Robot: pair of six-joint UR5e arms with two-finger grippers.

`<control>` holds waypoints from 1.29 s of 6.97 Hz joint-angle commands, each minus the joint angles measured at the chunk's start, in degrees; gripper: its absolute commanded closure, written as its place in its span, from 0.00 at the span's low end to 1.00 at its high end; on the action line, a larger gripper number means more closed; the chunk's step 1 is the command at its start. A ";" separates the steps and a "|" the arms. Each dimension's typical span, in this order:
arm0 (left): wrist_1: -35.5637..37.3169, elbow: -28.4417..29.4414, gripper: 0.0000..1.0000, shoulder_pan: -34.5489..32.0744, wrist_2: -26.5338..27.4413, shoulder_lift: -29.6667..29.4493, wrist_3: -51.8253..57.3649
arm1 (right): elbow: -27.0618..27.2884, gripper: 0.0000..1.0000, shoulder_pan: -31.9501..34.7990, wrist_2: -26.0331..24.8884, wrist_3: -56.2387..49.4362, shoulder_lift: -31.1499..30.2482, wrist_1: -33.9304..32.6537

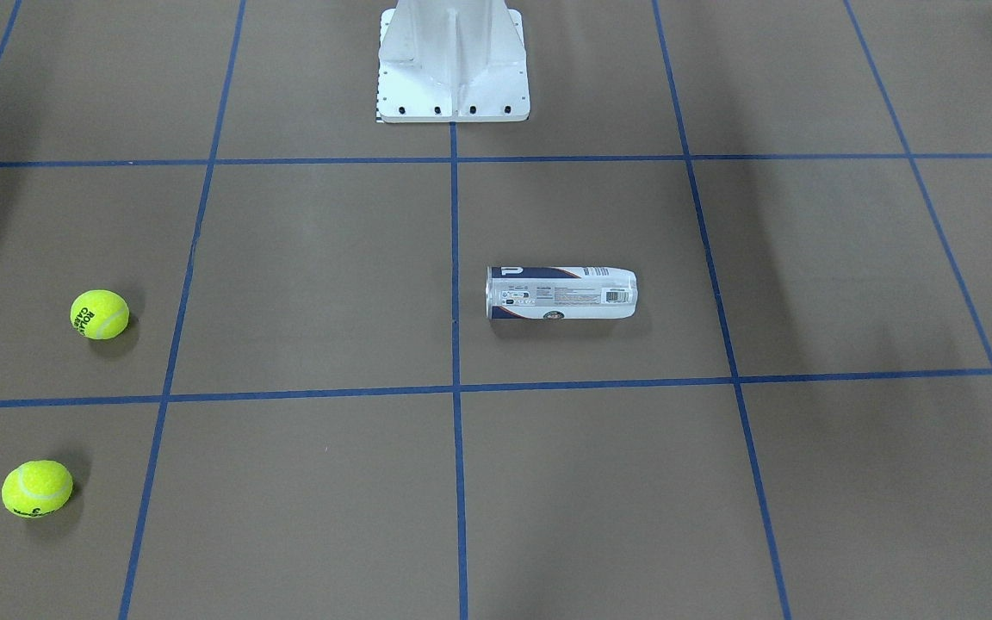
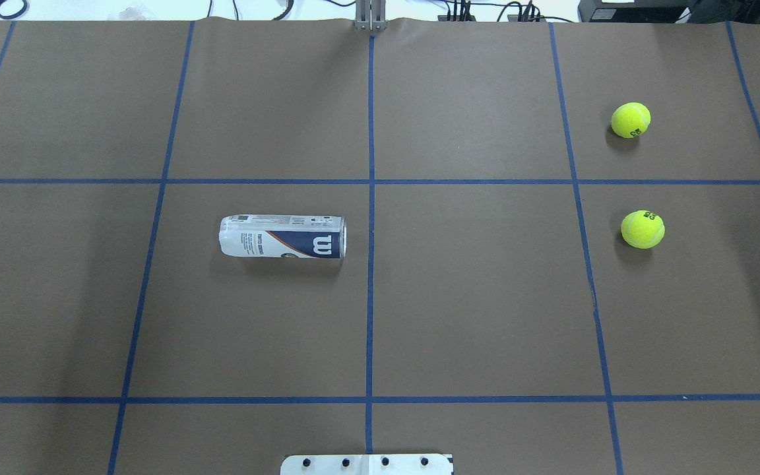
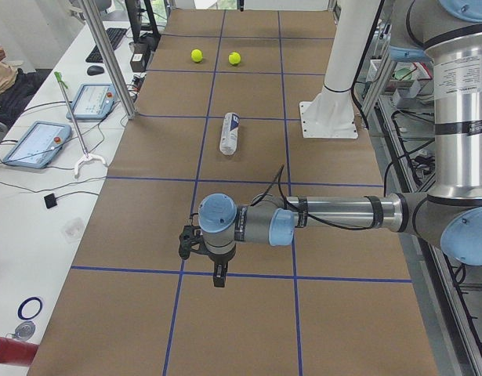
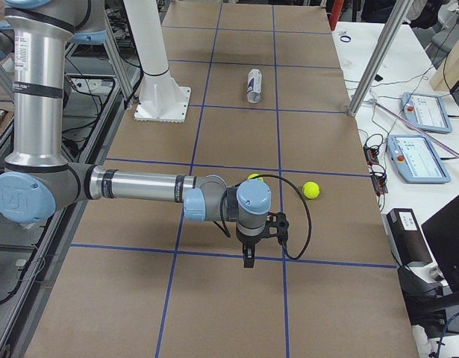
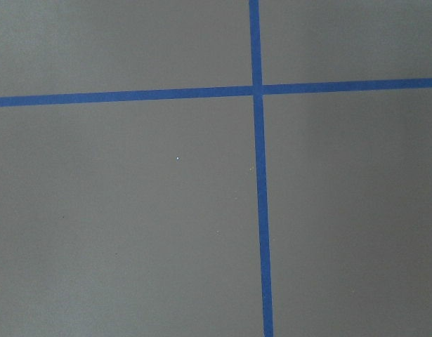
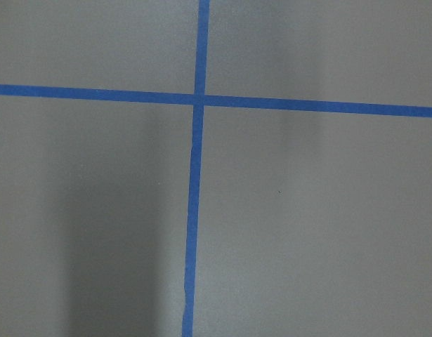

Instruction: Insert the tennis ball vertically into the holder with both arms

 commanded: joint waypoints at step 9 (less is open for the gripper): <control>-3.26 -0.27 0.00 0.26 -0.13 -8.14 -0.77 | 0.14 0.00 -0.01 0.09 -0.51 2.99 0.00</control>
